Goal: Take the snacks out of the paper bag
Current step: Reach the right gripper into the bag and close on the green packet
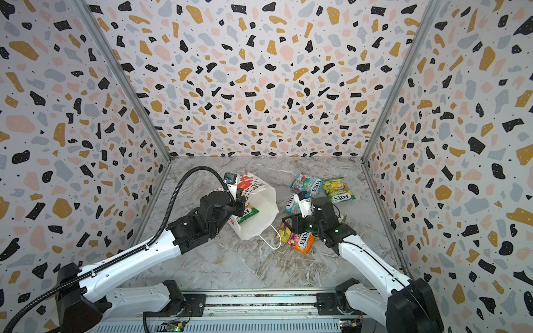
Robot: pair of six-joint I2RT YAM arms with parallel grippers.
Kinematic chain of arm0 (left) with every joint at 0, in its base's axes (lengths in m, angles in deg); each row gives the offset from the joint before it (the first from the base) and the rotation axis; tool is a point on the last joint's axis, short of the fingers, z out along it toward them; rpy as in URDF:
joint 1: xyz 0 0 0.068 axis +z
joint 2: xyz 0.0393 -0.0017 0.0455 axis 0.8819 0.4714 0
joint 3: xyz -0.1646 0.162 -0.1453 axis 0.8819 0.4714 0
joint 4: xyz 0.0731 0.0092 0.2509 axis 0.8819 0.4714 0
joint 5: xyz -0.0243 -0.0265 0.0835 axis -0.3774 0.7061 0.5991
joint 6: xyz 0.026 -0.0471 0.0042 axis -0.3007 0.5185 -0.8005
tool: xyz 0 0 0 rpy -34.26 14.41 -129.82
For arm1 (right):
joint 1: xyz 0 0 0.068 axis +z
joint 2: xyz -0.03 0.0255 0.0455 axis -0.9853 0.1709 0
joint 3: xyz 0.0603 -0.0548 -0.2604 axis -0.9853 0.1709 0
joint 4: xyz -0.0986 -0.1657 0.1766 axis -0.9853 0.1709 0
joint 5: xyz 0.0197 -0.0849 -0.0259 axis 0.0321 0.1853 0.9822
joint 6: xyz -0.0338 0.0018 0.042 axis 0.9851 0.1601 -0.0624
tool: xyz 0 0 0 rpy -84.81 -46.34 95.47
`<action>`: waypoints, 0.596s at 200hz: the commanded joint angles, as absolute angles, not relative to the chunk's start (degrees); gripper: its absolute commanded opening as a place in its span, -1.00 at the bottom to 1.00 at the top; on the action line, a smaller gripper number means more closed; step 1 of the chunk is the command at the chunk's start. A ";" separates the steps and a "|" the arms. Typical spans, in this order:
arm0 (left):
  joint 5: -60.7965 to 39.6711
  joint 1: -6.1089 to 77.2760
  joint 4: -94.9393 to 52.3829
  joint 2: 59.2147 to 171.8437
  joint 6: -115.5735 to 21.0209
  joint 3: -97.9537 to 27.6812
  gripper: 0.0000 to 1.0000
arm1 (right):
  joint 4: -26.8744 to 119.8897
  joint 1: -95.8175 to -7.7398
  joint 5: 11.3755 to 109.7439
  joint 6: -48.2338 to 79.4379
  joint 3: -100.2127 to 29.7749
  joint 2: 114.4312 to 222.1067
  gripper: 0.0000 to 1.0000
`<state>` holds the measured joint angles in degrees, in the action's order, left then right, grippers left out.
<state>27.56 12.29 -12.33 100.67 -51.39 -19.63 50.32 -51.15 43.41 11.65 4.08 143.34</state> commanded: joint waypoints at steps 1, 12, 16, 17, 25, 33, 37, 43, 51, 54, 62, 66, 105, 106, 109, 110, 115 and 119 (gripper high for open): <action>27.38 12.30 -13.77 99.57 -52.51 -20.41 -1.00 | 46.90 -46.14 44.78 11.15 0.02 146.01 0.03; 27.29 12.29 -13.72 99.57 -52.50 -20.40 -1.00 | 46.14 -43.31 46.00 10.91 -1.00 147.79 0.03; 27.35 12.30 -13.76 99.57 -52.49 -20.44 -1.00 | 45.91 -42.43 46.49 10.94 -1.46 148.61 0.02; 27.32 12.30 -13.74 99.57 -52.52 -20.44 -1.00 | 45.89 -42.18 46.55 10.96 -1.60 148.82 0.02; 27.33 12.26 -13.72 99.50 -52.58 -20.38 -1.00 | 45.65 -40.74 47.30 10.90 -2.52 150.39 0.02; 27.29 12.24 -13.77 99.48 -52.51 -20.44 -1.00 | 45.33 -39.48 47.70 10.78 -3.31 151.92 0.02; 27.40 12.27 -13.75 99.48 -52.48 -20.44 -1.00 | 45.20 -39.04 47.88 10.64 -3.66 152.62 0.02; 27.29 12.24 -13.80 99.40 -52.50 -20.43 -1.00 | 44.83 -38.37 48.01 10.34 -4.07 154.00 0.02; 27.35 12.30 -13.82 99.39 -52.52 -20.44 -1.00 | 44.40 -37.56 48.15 9.94 -4.90 155.47 0.01; 27.32 12.28 -13.81 99.40 -52.48 -20.40 -1.00 | 44.18 -37.32 48.19 9.88 -5.14 156.09 0.01; 27.42 12.26 -13.84 99.40 -52.48 -20.40 -1.00 | 43.66 -36.42 48.19 9.58 -5.89 157.48 0.01; 27.51 12.25 -13.82 99.40 -52.50 -20.44 -1.00 | 43.53 -35.98 48.34 9.50 -6.17 158.12 0.00; 27.67 12.27 -14.03 99.05 -52.42 -20.35 -1.00 | 43.41 -34.02 49.78 7.24 -9.49 164.07 -0.02; 27.65 12.29 -14.05 99.00 -52.39 -20.35 -1.00 | 43.41 -34.06 49.78 7.17 -9.52 164.19 -0.02; 27.64 12.30 -14.07 98.95 -52.37 -20.35 -1.00 | 43.40 -34.02 49.78 7.05 -9.64 164.52 -0.03; 27.64 12.30 -14.07 98.95 -52.37 -20.35 -1.00 | 43.40 -34.02 49.83 6.95 -9.68 164.64 -0.03; 27.61 12.23 -14.07 98.94 -52.37 -20.35 -1.00 | 43.40 -34.02 49.85 6.72 -9.95 165.20 -0.03; 27.51 12.24 -14.14 98.87 -52.39 -20.35 -1.00 | 43.40 -34.02 50.03 6.53 -10.14 165.57 -0.03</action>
